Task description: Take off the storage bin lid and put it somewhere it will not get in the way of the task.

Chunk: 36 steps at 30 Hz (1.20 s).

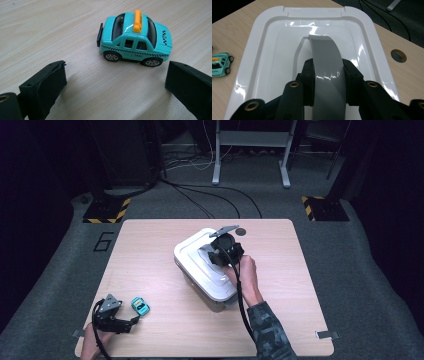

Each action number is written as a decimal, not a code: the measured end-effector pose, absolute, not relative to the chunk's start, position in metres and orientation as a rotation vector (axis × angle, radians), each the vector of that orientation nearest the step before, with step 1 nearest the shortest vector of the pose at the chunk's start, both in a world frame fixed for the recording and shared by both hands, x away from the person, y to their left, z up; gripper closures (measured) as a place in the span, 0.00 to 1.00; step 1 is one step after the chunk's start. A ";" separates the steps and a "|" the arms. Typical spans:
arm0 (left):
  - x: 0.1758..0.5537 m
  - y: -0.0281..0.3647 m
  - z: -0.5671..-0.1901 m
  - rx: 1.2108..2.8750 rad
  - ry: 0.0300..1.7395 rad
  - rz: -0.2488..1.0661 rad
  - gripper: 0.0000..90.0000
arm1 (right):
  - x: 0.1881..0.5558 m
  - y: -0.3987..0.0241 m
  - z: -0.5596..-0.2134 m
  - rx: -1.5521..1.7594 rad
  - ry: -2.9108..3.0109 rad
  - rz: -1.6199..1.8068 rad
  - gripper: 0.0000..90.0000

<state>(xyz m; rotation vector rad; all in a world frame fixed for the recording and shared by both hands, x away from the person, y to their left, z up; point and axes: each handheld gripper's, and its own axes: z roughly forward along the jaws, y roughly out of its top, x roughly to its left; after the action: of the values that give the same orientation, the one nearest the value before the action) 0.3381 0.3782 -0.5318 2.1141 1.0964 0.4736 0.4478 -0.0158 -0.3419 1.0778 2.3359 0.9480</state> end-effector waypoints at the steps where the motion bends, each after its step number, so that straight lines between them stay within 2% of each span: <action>1: 0.338 0.378 -0.532 2.120 1.094 0.472 0.03 | 0.447 -0.018 -0.340 1.086 2.331 0.951 0.74; 21: 0.338 0.378 -0.532 2.118 1.094 0.476 0.03 | 0.443 -0.052 -0.323 1.148 2.254 0.949 0.74; 36: 0.338 0.378 -0.532 2.118 1.094 0.481 0.04 | 0.445 -0.099 -0.319 1.259 2.151 0.929 0.74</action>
<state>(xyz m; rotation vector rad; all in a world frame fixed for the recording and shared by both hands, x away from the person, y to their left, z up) 0.3380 0.3783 -0.5315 2.1182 1.0942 0.4812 0.4445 -0.0987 -0.3187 1.2591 2.1514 0.9289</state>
